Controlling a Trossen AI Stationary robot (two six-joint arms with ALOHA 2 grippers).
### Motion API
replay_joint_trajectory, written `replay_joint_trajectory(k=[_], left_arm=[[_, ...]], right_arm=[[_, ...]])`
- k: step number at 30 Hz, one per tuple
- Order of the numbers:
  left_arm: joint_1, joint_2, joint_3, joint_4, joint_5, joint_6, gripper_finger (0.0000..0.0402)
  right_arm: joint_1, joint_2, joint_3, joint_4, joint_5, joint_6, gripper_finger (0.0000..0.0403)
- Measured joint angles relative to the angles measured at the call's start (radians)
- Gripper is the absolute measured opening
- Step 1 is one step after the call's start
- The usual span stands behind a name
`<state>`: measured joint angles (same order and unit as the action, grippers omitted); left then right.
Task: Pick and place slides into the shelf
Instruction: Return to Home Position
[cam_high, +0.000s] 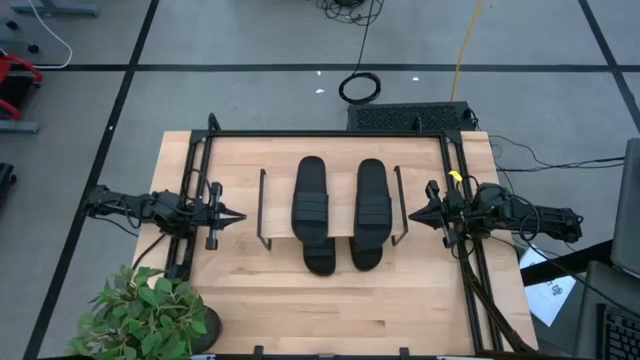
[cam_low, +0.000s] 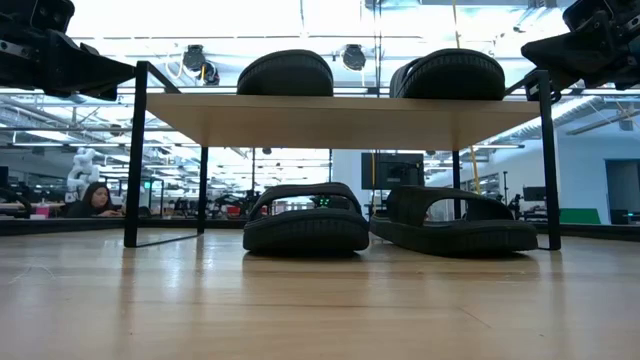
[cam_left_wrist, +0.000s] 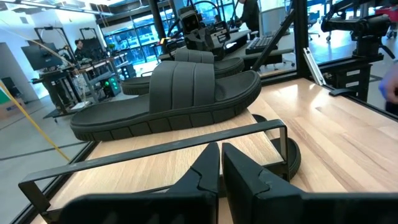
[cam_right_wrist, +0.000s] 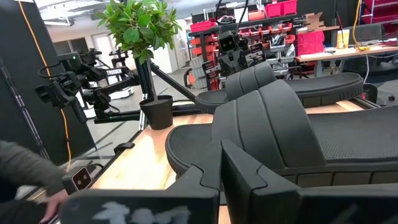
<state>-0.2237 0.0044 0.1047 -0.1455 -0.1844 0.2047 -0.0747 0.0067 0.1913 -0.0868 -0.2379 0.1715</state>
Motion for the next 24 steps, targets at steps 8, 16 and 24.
replay_joint_trajectory(k=[8,16,24], left_arm=[[0.0,0.0,0.0,0.0,0.0,0.0,0.0004],[0.0,0.0,0.0,0.0,0.0,0.0,0.0016],[0.0,0.0,0.0,0.0,0.0,0.0,0.001]], right_arm=[[0.0,0.0,0.0,0.0,0.0,0.0,0.0],[0.0,0.0,0.0,0.0,0.0,0.0,0.0],[0.0,0.0,0.0,0.0,0.0,0.0,0.0]])
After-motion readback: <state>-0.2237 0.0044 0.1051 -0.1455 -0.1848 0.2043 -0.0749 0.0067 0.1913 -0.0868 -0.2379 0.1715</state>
